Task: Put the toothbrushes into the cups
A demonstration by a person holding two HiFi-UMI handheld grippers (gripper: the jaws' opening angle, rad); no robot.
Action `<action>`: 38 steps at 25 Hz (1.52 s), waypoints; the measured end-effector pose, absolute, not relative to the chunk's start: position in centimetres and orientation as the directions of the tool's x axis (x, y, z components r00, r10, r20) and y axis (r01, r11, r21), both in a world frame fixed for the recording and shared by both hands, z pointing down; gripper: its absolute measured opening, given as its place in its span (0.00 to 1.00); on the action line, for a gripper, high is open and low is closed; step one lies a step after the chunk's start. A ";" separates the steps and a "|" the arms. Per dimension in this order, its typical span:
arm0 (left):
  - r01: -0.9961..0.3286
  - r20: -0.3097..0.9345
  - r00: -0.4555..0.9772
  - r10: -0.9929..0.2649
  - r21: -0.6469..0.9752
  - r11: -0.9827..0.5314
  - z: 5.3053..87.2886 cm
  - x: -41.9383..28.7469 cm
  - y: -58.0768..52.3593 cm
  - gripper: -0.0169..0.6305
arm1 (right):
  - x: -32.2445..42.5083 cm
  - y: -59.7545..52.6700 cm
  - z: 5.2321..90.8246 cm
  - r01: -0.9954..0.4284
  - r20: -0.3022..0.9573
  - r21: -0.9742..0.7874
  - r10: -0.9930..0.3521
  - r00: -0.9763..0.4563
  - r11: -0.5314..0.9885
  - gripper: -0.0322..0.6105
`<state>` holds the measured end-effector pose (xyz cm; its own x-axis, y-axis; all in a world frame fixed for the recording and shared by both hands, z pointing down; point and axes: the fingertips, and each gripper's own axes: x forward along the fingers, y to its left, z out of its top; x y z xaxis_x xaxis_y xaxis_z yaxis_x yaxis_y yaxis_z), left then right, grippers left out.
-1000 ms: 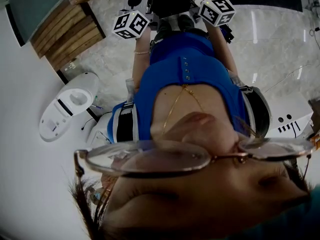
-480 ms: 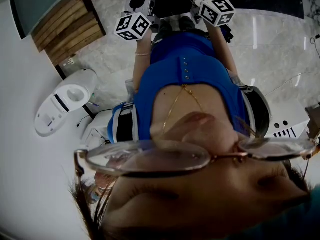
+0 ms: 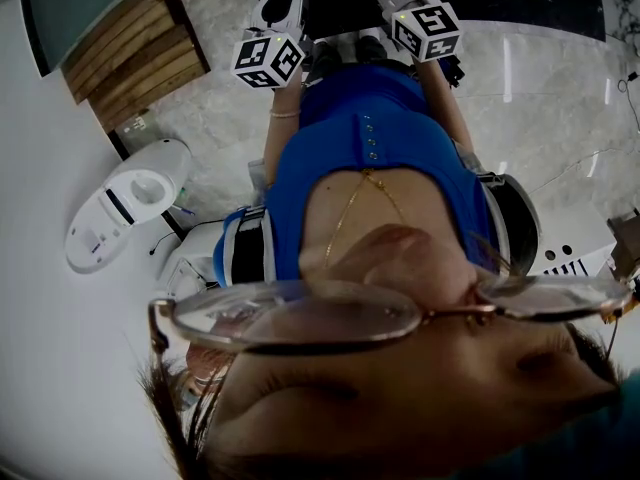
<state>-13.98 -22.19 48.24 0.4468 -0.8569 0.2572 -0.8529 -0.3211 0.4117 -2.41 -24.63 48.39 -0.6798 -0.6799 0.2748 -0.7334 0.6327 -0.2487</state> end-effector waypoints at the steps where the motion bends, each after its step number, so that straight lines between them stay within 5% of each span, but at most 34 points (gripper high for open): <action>1: -0.854 0.257 0.453 -0.854 0.401 -0.333 48.0 -13.7 -22.1 0.10 | -2.6 -24.5 48.3 -0.734 0.279 -0.226 -0.679 -0.679 0.641 0.13; 6: -0.842 0.222 0.484 -0.846 0.382 -0.381 46.8 -12.3 -21.9 0.03 | -3.4 -24.1 47.5 -0.721 0.273 -0.177 -0.671 -0.690 0.670 0.05; 38: -0.859 0.020 0.481 -0.877 0.210 -0.466 37.1 -10.5 -22.6 0.03 | -5.5 -23.8 37.3 -0.692 -0.003 -0.001 -0.692 -0.722 0.722 0.05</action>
